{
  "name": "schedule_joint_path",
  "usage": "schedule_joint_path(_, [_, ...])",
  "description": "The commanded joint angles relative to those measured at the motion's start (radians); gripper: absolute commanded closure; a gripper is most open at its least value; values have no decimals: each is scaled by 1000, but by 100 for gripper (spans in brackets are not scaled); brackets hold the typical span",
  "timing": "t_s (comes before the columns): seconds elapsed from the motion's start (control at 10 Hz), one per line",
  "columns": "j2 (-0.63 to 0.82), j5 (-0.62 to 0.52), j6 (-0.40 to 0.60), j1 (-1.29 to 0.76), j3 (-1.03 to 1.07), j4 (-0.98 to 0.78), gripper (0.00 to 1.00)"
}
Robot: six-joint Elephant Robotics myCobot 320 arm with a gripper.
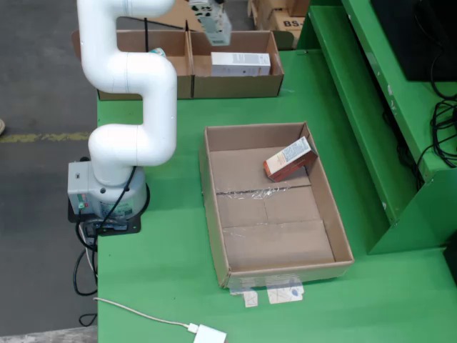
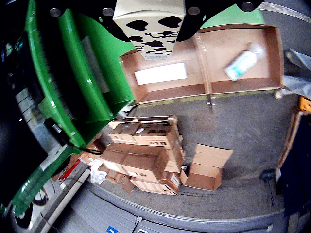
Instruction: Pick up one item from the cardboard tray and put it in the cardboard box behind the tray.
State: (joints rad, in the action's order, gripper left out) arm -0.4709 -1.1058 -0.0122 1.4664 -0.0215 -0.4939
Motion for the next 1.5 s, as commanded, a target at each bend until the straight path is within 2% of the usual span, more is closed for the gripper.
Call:
schedule_joint_path(0.0, [-306,175,399,-65,21,973,100])
schedule_joint_path(0.2, [-333,153,429,-104,21,1005,100])
schedule_joint_path(0.3, [-367,153,527,-150,21,1006,100])
schedule_joint_path(0.4, [-401,153,430,-164,21,1006,100])
schedule_joint_path(0.5, [-420,153,458,-183,21,1006,100])
schedule_joint_path(1.4, [-528,153,461,-252,21,1006,100])
